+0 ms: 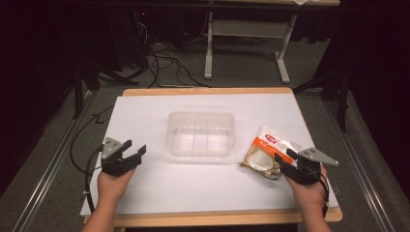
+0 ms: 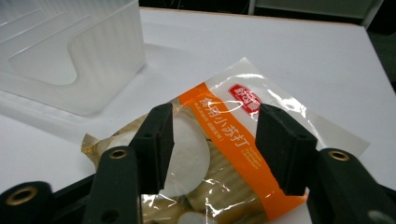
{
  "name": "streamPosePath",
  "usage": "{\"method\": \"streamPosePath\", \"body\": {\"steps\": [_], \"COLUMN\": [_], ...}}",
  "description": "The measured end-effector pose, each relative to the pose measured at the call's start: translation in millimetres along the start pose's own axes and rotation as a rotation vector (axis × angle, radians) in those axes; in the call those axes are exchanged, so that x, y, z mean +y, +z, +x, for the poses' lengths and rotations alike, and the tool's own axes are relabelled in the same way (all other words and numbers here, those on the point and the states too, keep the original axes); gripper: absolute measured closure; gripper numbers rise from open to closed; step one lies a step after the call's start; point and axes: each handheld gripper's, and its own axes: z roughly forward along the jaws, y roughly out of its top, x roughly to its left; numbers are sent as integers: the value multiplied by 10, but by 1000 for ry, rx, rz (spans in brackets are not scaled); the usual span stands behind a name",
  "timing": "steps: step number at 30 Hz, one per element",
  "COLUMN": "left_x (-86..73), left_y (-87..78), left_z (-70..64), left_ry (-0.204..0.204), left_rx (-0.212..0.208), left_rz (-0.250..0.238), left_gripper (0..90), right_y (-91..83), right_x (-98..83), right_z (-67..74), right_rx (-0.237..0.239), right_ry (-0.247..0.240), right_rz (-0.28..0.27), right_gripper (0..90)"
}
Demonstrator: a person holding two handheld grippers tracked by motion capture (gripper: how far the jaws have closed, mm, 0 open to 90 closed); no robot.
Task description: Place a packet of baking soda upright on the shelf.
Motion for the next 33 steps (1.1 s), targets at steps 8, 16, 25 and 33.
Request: {"method": "streamPosePath", "body": {"steps": [8,16,25,33], "left_x": [-23,-58,-74,-102], "left_y": [-6,68,101,156], "left_z": [26,-55,-83,-100], "left_ry": [9,66,74,80], "left_rx": [11,-7,-14,-43], "left_rz": [39,87,124,153], "left_gripper": [425,447,452,441], "right_y": [-16,-33,99,287], "right_x": [-48,-22,55,62], "right_z": [-122,-228,-368,-614], "right_rx": [-9,-7,-36,-82], "right_ry": [17,36,46,118], "right_rz": [13,-4,-8,44], "right_gripper": [482,482,429,296]}}
